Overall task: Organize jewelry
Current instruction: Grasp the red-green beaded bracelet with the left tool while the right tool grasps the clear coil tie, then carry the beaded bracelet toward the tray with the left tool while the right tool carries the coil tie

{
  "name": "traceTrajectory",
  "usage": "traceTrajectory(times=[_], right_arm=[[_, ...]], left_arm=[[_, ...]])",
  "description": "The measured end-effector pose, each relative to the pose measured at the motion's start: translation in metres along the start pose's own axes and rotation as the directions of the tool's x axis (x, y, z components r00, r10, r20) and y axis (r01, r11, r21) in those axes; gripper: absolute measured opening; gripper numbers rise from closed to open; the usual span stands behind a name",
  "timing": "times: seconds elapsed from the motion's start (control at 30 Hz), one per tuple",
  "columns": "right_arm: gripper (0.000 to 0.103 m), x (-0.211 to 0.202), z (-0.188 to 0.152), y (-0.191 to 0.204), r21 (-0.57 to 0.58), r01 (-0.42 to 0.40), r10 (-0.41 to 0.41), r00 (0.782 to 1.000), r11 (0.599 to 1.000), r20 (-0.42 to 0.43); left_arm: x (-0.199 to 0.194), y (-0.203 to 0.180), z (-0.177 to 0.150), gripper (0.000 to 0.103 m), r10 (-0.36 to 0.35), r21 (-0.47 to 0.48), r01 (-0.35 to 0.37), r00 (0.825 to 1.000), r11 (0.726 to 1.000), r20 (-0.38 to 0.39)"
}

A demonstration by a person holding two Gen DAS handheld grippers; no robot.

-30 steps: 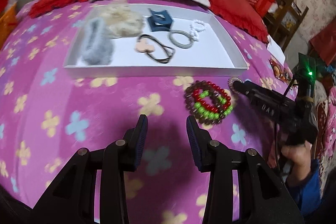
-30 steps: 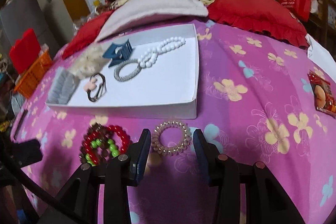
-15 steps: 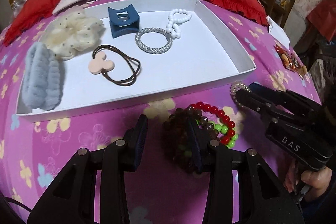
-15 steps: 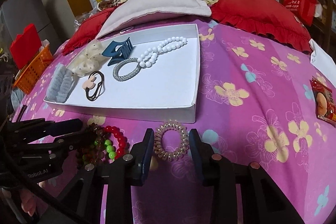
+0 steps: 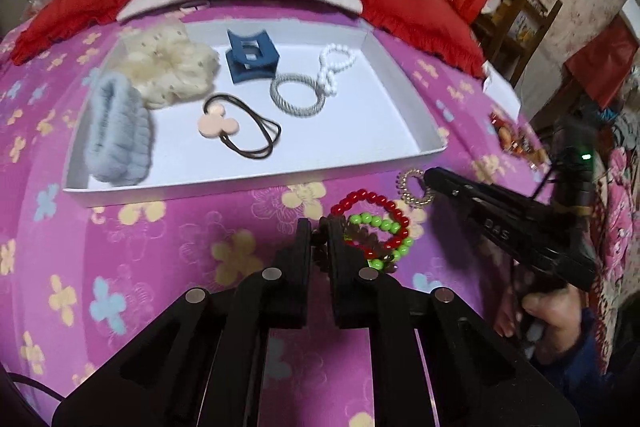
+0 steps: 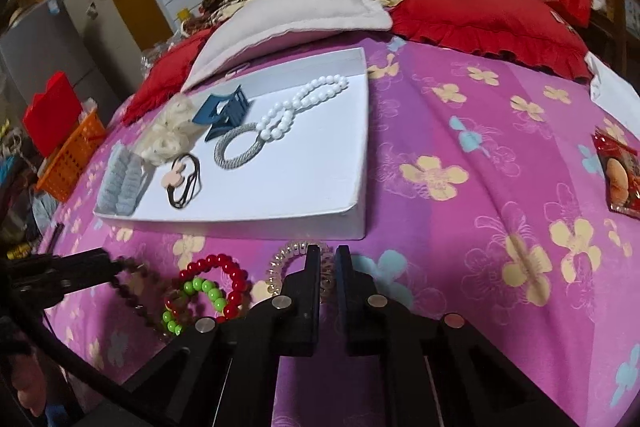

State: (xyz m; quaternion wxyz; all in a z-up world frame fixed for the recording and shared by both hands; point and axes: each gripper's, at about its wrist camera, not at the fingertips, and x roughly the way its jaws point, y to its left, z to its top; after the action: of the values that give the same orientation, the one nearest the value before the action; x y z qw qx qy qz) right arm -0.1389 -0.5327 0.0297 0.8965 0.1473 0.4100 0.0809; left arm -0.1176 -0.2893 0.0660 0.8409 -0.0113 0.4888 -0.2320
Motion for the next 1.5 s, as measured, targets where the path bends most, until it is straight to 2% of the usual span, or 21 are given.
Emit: traceTrajectory(times=[0.2,0.37,0.4,0.47,0.5,0.8,0.9,1.03,1.1,1.13,1.17,1.33,1.4,1.5], right_arm=[[0.007,-0.011,0.001,-0.009,0.053,-0.031,0.029,0.999,0.998,0.040],[0.007,-0.013,0.005,-0.005,0.028,-0.035,0.034,0.999,0.999,0.032],[0.008,-0.011,0.005,-0.006,0.028,-0.030,0.030,0.999,0.999,0.021],[0.024,-0.007,0.003,-0.008,0.037,-0.024,0.024,1.000,0.999,0.005],[0.026,-0.006,0.003,-0.009,0.041,-0.024,0.024,1.000,0.999,0.002],[0.026,-0.004,0.000,-0.027,0.137,-0.097,0.100,0.995,0.986,-0.016],[0.026,0.002,-0.001,-0.016,0.089,-0.073,0.076,0.997,0.993,-0.028],[0.026,0.008,-0.004,0.008,-0.039,0.003,-0.004,1.000,0.999,-0.018],[0.022,0.011,-0.007,0.023,-0.126,0.060,-0.062,0.998,0.990,-0.013],[0.013,0.013,-0.009,0.031,-0.166,0.064,-0.068,0.998,0.984,-0.019],[0.010,0.014,-0.011,0.036,-0.182,0.043,-0.048,0.999,0.982,-0.026],[0.009,0.010,-0.012,0.036,-0.125,-0.088,0.086,0.996,0.988,-0.020],[0.009,0.001,-0.009,0.030,-0.080,-0.145,0.147,0.989,0.986,0.013],[0.009,-0.011,-0.006,0.021,-0.019,-0.195,0.196,0.978,0.981,0.064]], left_arm=[[-0.038,-0.008,0.001,0.007,-0.006,0.053,0.003,0.998,0.999,0.063],[-0.058,-0.018,0.004,0.007,-0.005,0.090,-0.004,0.995,0.996,0.096],[-0.060,-0.018,0.005,0.007,-0.005,0.088,-0.004,0.995,0.996,0.100],[-0.065,-0.018,0.006,0.007,0.001,0.080,-0.010,0.994,0.997,0.113],[-0.066,-0.017,0.005,0.007,0.005,0.075,-0.013,0.993,0.997,0.116],[-0.078,-0.012,-0.002,0.007,0.025,0.047,-0.032,0.991,0.998,0.133],[-0.080,-0.011,-0.003,0.007,0.020,0.052,-0.027,0.990,0.998,0.142],[-0.078,-0.011,-0.005,0.007,0.011,0.054,-0.019,0.991,0.998,0.133],[-0.078,-0.012,-0.006,0.007,0.011,0.053,-0.019,0.991,0.998,0.135],[-0.078,-0.012,-0.006,0.007,0.012,0.053,-0.020,0.991,0.998,0.135],[-0.077,-0.012,-0.006,0.007,0.014,0.052,-0.021,0.991,0.998,0.135],[-0.076,-0.012,-0.006,0.007,0.021,0.052,-0.028,0.991,0.998,0.134],[-0.076,-0.011,-0.004,0.007,0.022,0.047,-0.029,0.991,0.998,0.133],[-0.078,-0.010,0.000,0.007,0.023,0.047,-0.031,0.989,0.998,0.143]])
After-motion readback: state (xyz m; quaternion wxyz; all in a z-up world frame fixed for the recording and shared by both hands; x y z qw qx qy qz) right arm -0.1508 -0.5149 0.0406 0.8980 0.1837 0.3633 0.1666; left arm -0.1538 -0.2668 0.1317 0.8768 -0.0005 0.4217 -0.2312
